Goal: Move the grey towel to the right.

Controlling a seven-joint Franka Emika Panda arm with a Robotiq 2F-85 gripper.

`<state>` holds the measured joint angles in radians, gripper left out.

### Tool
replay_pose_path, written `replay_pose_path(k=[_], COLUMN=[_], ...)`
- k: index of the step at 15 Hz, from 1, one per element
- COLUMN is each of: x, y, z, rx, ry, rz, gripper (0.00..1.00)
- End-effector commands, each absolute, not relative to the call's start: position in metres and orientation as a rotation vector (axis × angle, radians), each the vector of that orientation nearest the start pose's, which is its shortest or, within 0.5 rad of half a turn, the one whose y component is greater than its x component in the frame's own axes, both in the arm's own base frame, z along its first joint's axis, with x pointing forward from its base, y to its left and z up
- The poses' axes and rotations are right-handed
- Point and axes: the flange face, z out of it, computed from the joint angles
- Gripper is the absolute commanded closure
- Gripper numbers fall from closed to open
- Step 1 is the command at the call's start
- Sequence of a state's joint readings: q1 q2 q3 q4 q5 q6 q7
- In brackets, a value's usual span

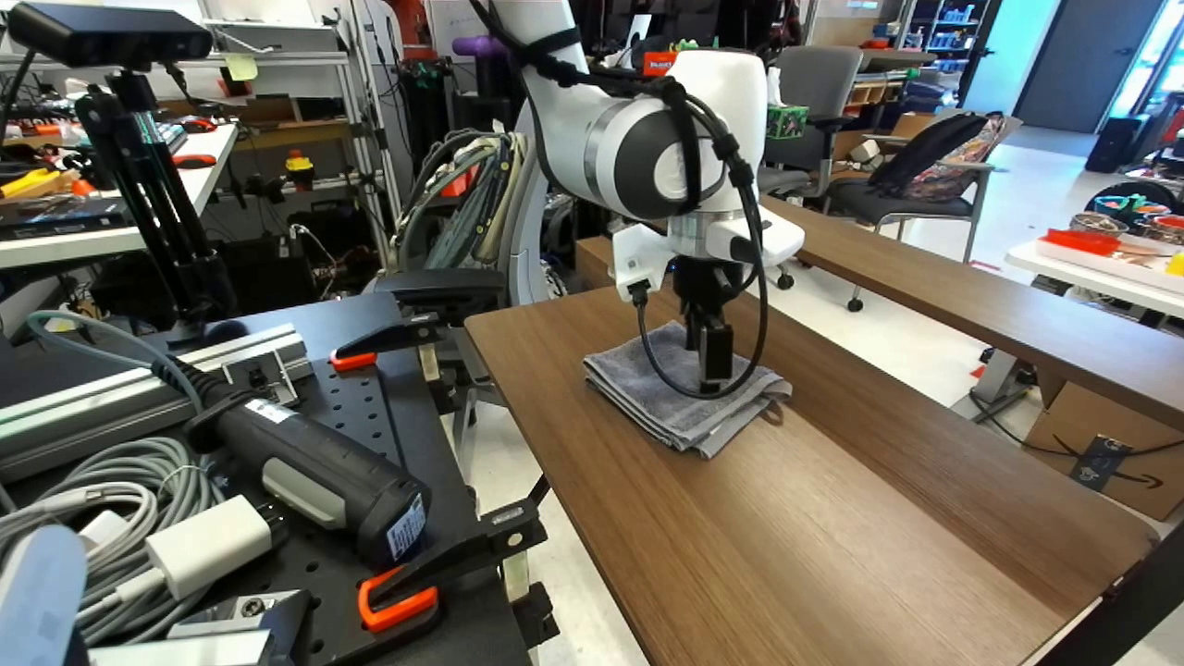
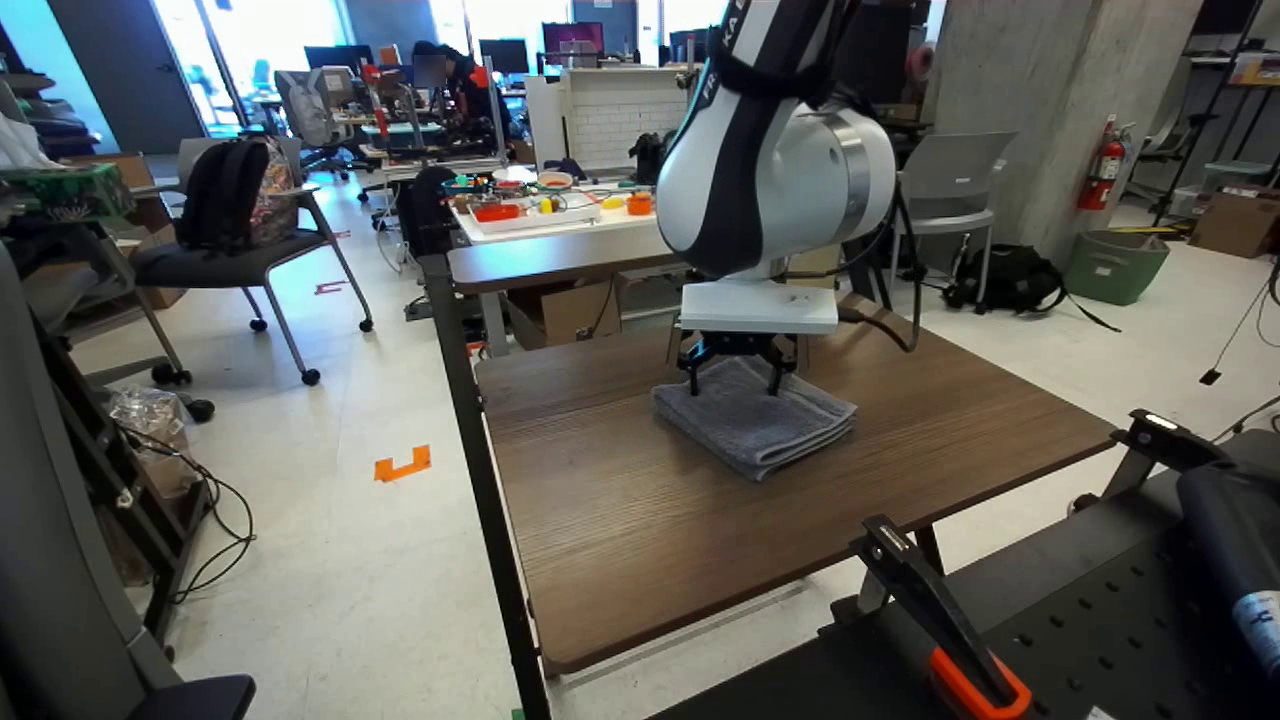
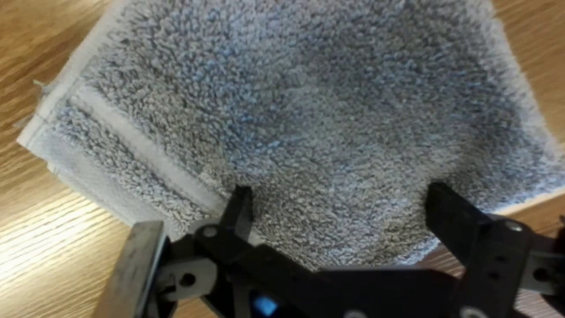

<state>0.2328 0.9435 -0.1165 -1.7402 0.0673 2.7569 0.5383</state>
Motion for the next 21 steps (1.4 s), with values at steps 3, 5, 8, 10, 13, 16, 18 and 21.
replay_pose_path(k=[3, 5, 8, 10, 13, 16, 18, 21], x=[0.643, 0.643, 0.643, 0.641, 0.631, 0.607, 0.590, 0.600], y=[0.007, -0.015, -0.037, -0.041, -0.032, -0.020, -0.012, -0.013], z=[0.029, 0.028, 0.030, 0.036, 0.065, 0.096, 0.097, 0.090], rx=[-3.111, -3.096, -3.075, -3.081, -3.085, -3.097, -3.153, -3.129], ry=[0.825, 0.876, 0.922, 0.905, 0.878, 0.769, 0.695, 0.737], rz=[-0.109, -0.077, -0.016, 0.052, 0.130, 0.186, 0.244, 0.214], gripper=[0.00, 0.00, 0.00, 0.00, 0.00, 0.00, 0.00, 0.00])
